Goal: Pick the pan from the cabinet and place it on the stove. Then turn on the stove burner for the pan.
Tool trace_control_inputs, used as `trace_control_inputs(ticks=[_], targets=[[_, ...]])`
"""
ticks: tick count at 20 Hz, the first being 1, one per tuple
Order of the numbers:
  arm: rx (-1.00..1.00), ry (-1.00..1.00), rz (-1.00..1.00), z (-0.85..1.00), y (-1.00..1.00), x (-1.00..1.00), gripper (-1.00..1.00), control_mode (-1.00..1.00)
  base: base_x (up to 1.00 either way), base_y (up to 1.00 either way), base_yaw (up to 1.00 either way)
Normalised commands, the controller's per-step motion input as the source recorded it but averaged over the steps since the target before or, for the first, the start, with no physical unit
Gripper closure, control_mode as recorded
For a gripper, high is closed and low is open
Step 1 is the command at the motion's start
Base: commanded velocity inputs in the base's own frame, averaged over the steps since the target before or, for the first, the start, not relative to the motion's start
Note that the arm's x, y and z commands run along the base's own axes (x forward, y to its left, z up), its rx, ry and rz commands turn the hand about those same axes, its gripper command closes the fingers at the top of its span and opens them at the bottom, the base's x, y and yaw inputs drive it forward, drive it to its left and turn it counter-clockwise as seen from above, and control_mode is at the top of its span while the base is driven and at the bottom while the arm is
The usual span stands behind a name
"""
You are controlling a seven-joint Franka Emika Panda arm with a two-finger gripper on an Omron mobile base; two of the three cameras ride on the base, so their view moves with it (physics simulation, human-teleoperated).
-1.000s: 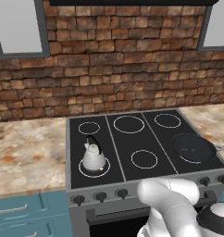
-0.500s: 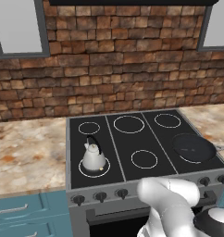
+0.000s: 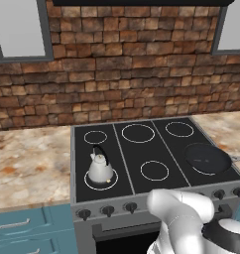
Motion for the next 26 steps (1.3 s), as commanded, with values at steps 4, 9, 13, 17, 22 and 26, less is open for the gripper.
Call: trace_control_inputs(ticks=[4, 9, 13, 17, 22, 26], targets=[[0.17, 0.10, -0.03, -0.47, 0.01, 0.05, -1.00, -1.00, 0.00, 0.00, 0.00], [0.08, 0.05, 0.00, -0.28, 0.01, 0.22, -1.00, -1.00, 0.00, 0.00, 0.00], [0.07, 0.01, 0.00, -0.26, 0.00, 0.09, -1.00, -1.00, 0.00, 0.00, 0.00], [0.01, 0.00, 0.00, -0.44, 0.00, 0.14, -1.00, -1.00, 0.00, 0.00, 0.00], [0.00, 0.00, 0.00, -0.40, 0.00, 0.26, -1.00, -1.00, 0.00, 0.00, 0.00], [0.00, -0.01, 0.00, -0.34, -0.12, 0.04, -1.00, -1.00, 0.00, 0.00, 0.00]])
